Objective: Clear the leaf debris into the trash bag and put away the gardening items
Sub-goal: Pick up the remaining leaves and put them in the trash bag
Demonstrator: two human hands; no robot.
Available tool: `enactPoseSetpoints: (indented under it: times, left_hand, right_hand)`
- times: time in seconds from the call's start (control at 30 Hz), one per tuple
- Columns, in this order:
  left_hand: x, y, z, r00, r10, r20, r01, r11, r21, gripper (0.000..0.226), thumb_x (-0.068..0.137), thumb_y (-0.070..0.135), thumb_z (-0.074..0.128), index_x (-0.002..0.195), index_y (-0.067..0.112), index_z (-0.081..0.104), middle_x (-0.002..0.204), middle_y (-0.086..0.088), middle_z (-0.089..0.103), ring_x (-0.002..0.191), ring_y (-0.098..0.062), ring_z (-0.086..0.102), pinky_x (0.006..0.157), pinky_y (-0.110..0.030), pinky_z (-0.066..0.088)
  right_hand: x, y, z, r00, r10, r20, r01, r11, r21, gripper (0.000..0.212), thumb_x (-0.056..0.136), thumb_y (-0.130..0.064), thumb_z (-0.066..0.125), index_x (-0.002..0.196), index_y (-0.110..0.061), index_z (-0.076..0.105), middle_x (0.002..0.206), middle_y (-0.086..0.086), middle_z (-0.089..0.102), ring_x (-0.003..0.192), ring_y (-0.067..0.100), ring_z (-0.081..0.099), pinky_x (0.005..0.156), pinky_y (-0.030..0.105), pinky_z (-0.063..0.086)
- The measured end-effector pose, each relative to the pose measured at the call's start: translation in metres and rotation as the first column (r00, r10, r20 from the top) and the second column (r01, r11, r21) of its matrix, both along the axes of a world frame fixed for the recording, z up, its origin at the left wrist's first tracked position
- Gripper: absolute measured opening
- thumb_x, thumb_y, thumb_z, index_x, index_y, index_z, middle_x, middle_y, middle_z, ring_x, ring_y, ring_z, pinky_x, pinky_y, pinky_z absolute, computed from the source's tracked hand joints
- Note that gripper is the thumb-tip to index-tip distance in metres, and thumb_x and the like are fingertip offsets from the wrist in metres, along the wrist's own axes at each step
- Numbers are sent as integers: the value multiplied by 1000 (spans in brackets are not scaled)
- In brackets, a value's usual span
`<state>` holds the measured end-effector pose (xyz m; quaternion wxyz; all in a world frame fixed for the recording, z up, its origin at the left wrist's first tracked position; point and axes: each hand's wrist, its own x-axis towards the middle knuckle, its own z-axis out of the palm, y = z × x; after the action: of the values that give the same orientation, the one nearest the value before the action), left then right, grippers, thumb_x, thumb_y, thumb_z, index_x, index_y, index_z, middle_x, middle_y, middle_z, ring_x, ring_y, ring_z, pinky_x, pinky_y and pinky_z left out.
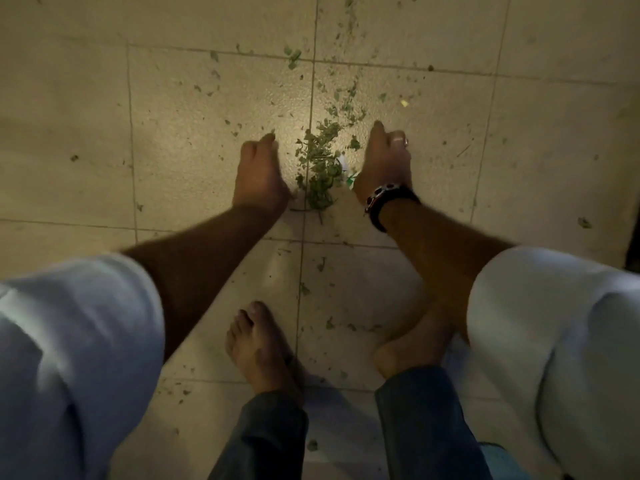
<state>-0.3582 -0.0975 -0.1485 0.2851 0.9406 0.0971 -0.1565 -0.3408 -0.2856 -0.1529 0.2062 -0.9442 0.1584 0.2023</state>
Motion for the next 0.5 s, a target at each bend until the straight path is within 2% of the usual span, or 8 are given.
enactPoseSetpoints:
  times: [0.1,0.17,0.27,0.3,0.33,0.4,0.43,0.5]
  left_hand:
    - [37,-12,-9,970,-236,-63,241,966,90,52,92,7,57,139,9,36,133,-19,42,107,-34,55,90,-44,54]
    - [48,-30,-11,893,-429,-138,449,871,199,69,83,7,69,142,8,34,136,-19,37,111,-37,51,89,-45,54]
    - [40,-45,-11,779,-611,-138,622,730,283,65,87,13,67,142,6,34,137,-18,38,114,-34,47,91,-42,51]
    - [30,-43,-12,766,-630,-127,639,725,256,61,88,15,67,141,7,36,136,-17,40,112,-32,48,92,-42,52]
    - [18,-38,-10,777,-613,-144,630,754,187,60,88,17,67,139,8,39,134,-16,42,110,-30,49,92,-44,52]
    - [-11,-24,0,832,-517,-199,533,846,30,63,85,20,70,141,14,41,136,-12,41,113,-27,50,95,-43,53]
    - [-24,-16,3,862,-466,-202,477,879,10,69,84,19,71,144,16,38,140,-11,39,118,-28,50,96,-42,53]
    - [-43,2,9,931,-348,-110,354,934,43,70,85,12,66,148,15,35,145,-12,37,122,-31,49,92,-41,54]
  right_hand:
    - [25,5,-10,934,319,-163,-342,930,-136,74,89,-3,51,152,-15,15,151,20,22,129,44,33,97,54,46]
    - [29,14,-14,874,433,-218,-473,862,-181,74,91,-6,51,153,-13,10,155,20,15,134,43,27,99,49,45]
    - [14,23,-10,723,669,-174,-686,665,-296,65,91,-20,47,147,-2,20,147,21,31,130,38,34,100,44,38]
    - [3,21,-9,690,705,-161,-714,629,-308,62,91,-20,46,146,-2,24,144,20,35,128,37,36,100,43,38]
    - [-9,19,-5,704,695,-147,-706,661,-255,61,90,-16,47,146,-4,26,144,19,35,127,36,37,100,42,39]
    - [-32,9,1,773,624,-116,-631,775,-35,68,85,-5,52,148,-12,28,146,15,31,127,36,35,100,41,43]
    - [-41,3,2,820,566,-87,-564,825,43,72,82,-1,55,148,-15,30,146,12,31,127,35,35,98,42,46]
    - [-49,-10,7,914,404,-34,-402,914,48,74,77,-4,59,145,-19,34,141,10,36,124,34,38,92,43,50]
